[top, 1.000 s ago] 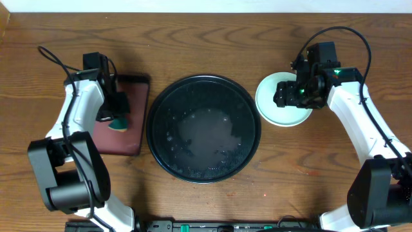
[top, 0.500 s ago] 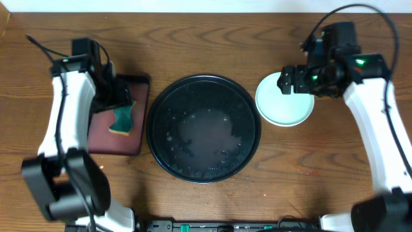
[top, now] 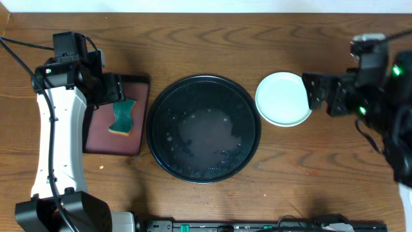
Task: Clean dirty plates on tray and stack at the side
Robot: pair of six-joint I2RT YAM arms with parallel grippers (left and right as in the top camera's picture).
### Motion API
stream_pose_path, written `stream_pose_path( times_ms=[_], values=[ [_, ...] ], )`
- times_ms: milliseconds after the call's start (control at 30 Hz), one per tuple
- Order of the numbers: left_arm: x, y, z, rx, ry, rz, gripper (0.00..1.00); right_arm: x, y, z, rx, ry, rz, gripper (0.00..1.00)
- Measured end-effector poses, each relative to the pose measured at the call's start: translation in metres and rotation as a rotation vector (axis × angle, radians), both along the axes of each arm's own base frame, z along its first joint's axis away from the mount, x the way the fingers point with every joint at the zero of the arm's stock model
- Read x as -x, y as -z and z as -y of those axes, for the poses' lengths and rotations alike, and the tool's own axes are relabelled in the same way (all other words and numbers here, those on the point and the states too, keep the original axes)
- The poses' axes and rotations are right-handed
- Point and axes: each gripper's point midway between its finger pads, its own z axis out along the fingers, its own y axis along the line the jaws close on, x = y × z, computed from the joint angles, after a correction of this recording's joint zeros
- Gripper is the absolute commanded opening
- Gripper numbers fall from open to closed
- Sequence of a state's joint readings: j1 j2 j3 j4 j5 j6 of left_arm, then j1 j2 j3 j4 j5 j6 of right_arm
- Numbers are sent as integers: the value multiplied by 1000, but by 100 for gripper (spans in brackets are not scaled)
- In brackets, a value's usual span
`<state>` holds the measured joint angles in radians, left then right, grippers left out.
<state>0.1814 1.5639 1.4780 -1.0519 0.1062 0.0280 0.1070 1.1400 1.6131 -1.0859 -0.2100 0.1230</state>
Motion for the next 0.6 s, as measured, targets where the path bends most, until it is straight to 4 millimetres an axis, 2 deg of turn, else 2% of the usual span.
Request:
stream_pose_path(
  times_ms=[133,300,500,600],
  values=[
    [0,0,0,0,0,0,74,23,-3,2,0,0,-5,99],
    [0,0,0,0,0,0,74,43,9,6,14,3,-73,99],
    [0,0,0,0,0,0,74,40,11,19,65,61,-68,99],
    [0,0,0,0,0,0,74,27,6,24,84,94,-16,99]
  ],
)
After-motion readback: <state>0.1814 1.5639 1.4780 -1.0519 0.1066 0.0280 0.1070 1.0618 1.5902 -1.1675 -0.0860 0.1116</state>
